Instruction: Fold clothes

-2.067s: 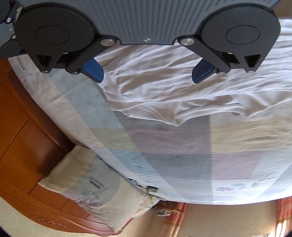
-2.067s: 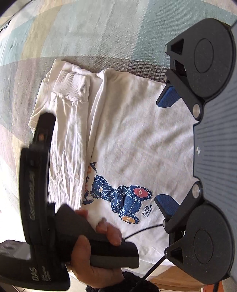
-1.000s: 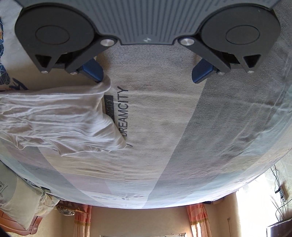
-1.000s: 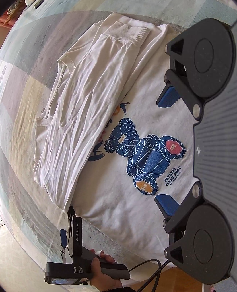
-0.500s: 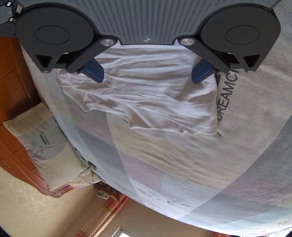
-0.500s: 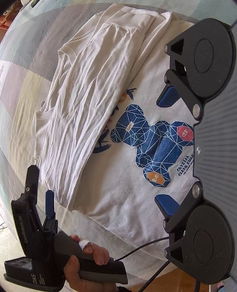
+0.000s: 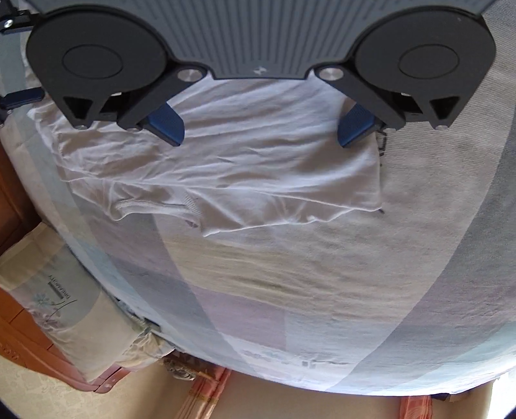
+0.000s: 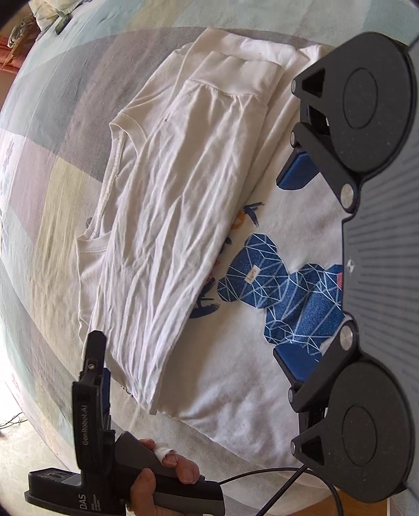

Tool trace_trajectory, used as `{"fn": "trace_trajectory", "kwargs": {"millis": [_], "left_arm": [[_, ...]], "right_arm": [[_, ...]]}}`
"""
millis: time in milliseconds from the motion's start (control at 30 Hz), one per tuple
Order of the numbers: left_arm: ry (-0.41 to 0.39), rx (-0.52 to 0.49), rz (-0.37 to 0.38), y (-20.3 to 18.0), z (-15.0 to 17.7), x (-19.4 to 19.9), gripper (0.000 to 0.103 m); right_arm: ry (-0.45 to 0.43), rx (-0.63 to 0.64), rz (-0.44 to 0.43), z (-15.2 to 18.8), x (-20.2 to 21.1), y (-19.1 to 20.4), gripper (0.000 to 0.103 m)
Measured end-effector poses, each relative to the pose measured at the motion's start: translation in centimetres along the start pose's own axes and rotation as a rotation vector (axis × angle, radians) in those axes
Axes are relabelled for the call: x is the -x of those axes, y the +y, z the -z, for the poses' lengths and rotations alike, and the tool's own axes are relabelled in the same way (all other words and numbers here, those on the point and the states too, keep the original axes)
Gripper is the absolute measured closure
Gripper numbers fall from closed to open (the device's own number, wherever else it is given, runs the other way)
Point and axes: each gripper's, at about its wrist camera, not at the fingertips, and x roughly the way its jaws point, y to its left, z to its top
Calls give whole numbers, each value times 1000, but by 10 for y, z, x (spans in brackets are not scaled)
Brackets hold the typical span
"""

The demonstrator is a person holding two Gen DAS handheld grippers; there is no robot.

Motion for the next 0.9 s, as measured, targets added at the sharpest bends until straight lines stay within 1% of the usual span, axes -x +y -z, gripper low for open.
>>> {"fn": "trace_trajectory", "kwargs": {"millis": [67, 133, 200, 267, 333, 367, 400, 500, 567, 633, 667, 767, 833, 867, 900], "left_arm": [[-32, 10, 21, 0, 0, 12, 4], [-59, -35, 55, -9, -1, 26, 3], [-46, -110, 103, -23, 2, 28, 3], [-2, -203, 137, -39, 8, 22, 3], [61, -270, 133, -50, 18, 10, 3], [86, -276, 131, -51, 21, 6, 3], [93, -289, 128, -54, 24, 5, 3], [117, -319, 129, -61, 28, 7, 3], [112, -324, 145, -62, 27, 13, 3], [149, -337, 133, -60, 30, 11, 2], [162, -344, 127, -57, 32, 9, 2], [158, -369, 138, -55, 35, 12, 2], [164, -382, 123, -59, 30, 17, 2], [147, -387, 122, -61, 28, 20, 2], [134, -383, 132, -60, 28, 22, 2]], "right_arm": [[-36, 7, 30, -9, 1, -10, 0], [-76, 1, 58, -16, 4, -25, 0], [-101, -29, 79, -20, 2, -43, 0], [-126, -62, 88, -23, -5, -60, 0], [-135, -84, 86, -26, -16, -70, 0], [-135, -80, 77, -26, -22, -74, 0], [-135, -73, 69, -25, -27, -77, 0], [-129, -17, 50, -5, -39, -86, 0], [-121, 64, 69, 5, -36, -82, 0], [-101, 102, 89, 10, -32, -78, 0], [-93, 87, 83, 9, -30, -79, 0], [-63, 62, 76, 5, -27, -81, 0], [-44, 44, 87, 4, -25, -81, 0], [-38, 28, 96, 2, -23, -82, 0], [-61, 1, 103, 0, -19, -83, 0]]}}
